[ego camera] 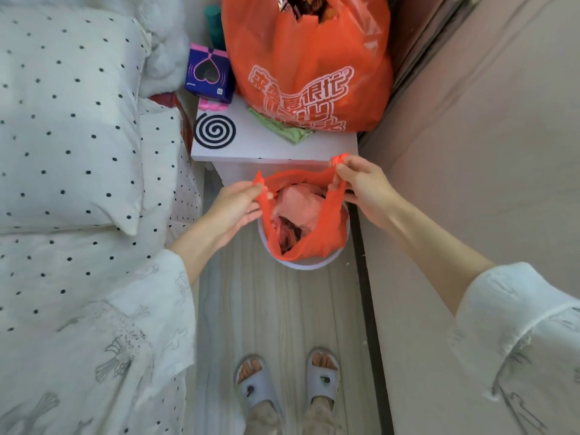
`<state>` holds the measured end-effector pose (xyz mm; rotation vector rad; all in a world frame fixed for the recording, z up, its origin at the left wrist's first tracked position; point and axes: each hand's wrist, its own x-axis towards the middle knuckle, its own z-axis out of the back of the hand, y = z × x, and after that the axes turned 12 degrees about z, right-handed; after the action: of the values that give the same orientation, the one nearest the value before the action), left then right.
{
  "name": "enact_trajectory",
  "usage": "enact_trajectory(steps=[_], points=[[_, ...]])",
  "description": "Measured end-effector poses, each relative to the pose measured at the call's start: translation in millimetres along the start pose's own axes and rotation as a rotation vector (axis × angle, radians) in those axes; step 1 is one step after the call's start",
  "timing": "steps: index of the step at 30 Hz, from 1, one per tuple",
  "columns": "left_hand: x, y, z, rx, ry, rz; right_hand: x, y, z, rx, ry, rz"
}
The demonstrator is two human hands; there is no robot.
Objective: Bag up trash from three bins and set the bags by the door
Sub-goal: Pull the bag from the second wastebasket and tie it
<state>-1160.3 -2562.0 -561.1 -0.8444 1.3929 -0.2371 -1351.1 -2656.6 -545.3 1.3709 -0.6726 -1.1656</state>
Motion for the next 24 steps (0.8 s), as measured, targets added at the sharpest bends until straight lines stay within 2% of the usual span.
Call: enact_trajectory(steps=[2,5,8,11,14,19,21,24], points=[[-1,-1,3,-0.071,-0.042,-0.021,0,4,2,0.008,-0.064,0.029],[-8,-2,5,0.02,-0.046,-0.052,0,9,3,-0.003,-0.028,0.028],[-12,-5,4,-0.181,-0.064,-0.101,0,15,2,0.093,-0.136,-0.009],[-19,0,1,-0.047,0.018,-0.067,0,20,-2,0.004,-0.096,-0.032],[-19,4,1,-0.146,-0.034,-0.064,-6,17,-2,0.028,-0.124,-0.041],[-20,11,8,-0.093,-0.052,-0.044,-15,10,-1,0.014,-0.052,-0.048],[-24,11,9,0.012,-0.013,-0.03,-17,11,-2,0.0,-0.033,-0.058],[-25,3,16,-0.066,-0.061,-0.118,-19,19,-1,0.061,-0.06,-0.023]])
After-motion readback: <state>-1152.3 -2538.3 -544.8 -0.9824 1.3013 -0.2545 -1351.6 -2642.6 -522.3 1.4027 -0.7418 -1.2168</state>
